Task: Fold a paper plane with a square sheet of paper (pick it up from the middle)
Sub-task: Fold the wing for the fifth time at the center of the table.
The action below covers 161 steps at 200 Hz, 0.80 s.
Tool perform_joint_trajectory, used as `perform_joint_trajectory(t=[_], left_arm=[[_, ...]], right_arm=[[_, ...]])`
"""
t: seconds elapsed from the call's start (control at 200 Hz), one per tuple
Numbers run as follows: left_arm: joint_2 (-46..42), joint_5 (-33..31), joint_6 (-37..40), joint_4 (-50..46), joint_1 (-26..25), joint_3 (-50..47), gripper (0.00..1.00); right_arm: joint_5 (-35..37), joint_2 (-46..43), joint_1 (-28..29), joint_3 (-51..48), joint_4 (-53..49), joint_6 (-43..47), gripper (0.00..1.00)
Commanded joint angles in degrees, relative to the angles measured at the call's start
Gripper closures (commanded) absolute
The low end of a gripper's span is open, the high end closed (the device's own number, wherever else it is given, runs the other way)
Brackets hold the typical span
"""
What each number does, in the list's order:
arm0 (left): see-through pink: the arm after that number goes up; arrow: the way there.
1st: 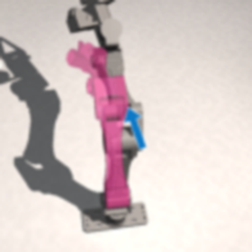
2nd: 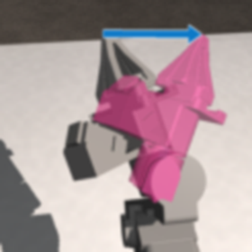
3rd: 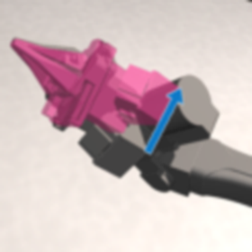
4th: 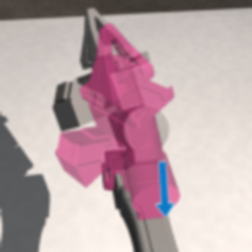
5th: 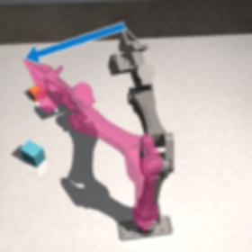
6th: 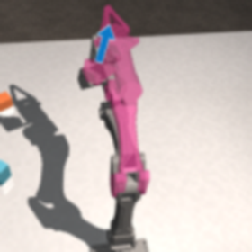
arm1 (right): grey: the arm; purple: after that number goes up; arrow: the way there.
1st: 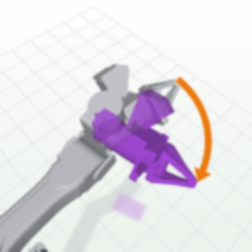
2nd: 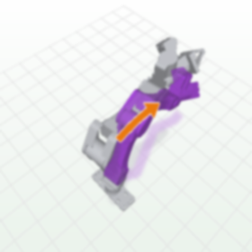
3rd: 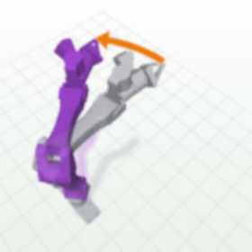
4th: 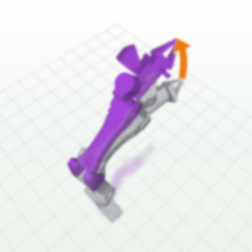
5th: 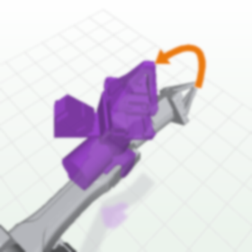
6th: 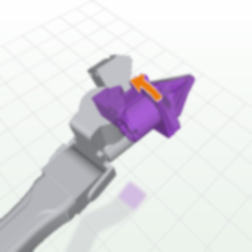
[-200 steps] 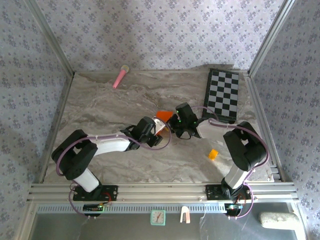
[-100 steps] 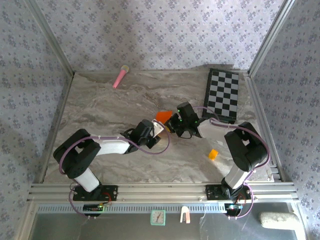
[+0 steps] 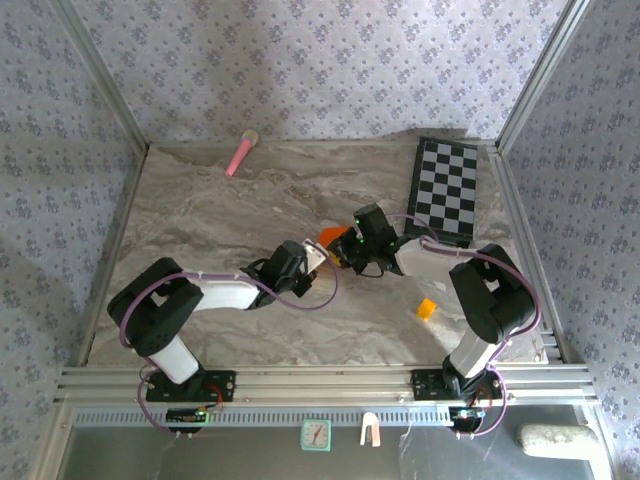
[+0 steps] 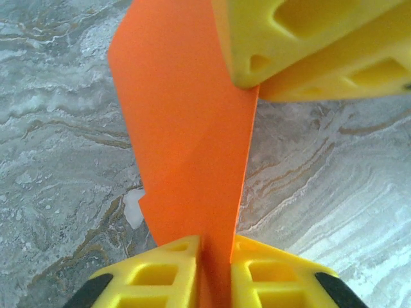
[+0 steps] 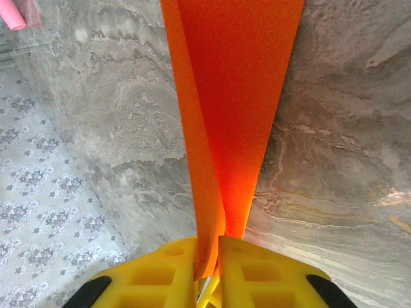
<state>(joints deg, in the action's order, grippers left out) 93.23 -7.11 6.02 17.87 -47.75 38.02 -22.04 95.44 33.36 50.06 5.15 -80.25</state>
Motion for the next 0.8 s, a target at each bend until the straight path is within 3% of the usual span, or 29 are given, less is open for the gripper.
perform_joint_trajectory(t=[0.0, 0.19, 0.26, 0.8], left_arm=[[0.48, 0.13, 0.14, 1.64, -0.25, -0.49, 0.86], [0.47, 1.19, -0.77, 1.52, -0.23, -0.72, 0.93], [0.44, 2.05, -1.26, 1.48, -0.24, -0.92, 0.95], [-0.66, 16.75, -12.63, 1.48, 4.63, -1.51, 1.0]], right_arm=[[-0.82, -1.48, -0.58, 0.48, -3.55, 0.24, 0.72], [1.21, -2.89, -1.33, 1.7, -8.5, 3.95, 0.39], [2.36, -3.95, -1.74, 1.87, -9.73, 5.64, 0.32], [5.78, -9.17, -5.48, -1.08, -11.9, 10.68, 0.24]])
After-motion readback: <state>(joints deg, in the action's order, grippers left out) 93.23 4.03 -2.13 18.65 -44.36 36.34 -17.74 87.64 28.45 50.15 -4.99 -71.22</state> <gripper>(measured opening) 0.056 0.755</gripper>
